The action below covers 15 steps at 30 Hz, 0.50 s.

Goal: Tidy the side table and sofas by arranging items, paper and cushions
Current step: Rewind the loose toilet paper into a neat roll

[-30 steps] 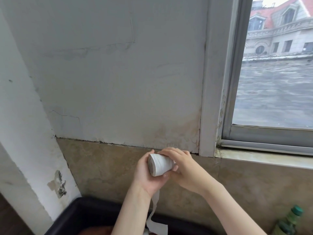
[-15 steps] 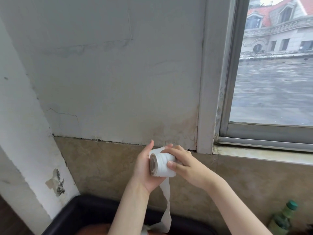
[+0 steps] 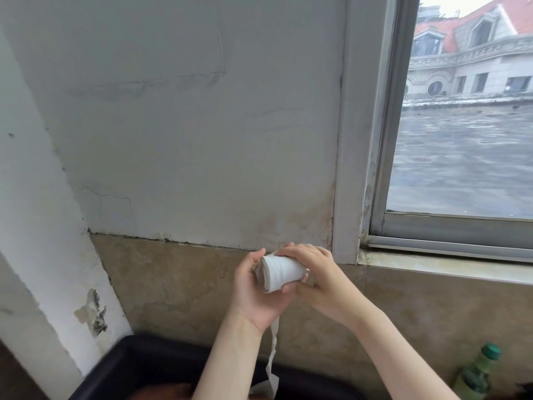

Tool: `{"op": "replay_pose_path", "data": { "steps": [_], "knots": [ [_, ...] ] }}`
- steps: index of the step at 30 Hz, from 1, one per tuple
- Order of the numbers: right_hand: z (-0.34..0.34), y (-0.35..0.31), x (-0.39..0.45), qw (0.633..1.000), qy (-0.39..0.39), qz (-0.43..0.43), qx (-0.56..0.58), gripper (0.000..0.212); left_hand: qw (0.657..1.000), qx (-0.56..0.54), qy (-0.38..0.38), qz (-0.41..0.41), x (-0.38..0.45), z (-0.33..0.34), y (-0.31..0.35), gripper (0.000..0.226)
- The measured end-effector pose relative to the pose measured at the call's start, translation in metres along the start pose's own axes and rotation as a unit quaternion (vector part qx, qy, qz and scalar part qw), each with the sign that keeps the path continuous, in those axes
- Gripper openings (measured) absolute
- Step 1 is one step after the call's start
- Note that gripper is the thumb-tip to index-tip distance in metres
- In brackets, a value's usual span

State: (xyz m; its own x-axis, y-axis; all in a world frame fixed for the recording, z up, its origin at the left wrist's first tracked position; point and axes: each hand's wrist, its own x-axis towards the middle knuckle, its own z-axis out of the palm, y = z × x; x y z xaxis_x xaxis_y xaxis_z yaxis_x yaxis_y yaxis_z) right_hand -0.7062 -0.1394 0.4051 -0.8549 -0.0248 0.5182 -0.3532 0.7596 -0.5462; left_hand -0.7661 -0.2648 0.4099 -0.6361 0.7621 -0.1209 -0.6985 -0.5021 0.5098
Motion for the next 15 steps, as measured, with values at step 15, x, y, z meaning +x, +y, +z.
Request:
{"op": "replay_pose_path", "data": {
  "steps": [15],
  "knots": [
    [0.007, -0.008, 0.000, 0.988, 0.029, 0.066, -0.138, 0.060, 0.979, 0.200, -0.042, 0.004, 0.006, -0.005, 0.008, 0.050]
  ]
}}
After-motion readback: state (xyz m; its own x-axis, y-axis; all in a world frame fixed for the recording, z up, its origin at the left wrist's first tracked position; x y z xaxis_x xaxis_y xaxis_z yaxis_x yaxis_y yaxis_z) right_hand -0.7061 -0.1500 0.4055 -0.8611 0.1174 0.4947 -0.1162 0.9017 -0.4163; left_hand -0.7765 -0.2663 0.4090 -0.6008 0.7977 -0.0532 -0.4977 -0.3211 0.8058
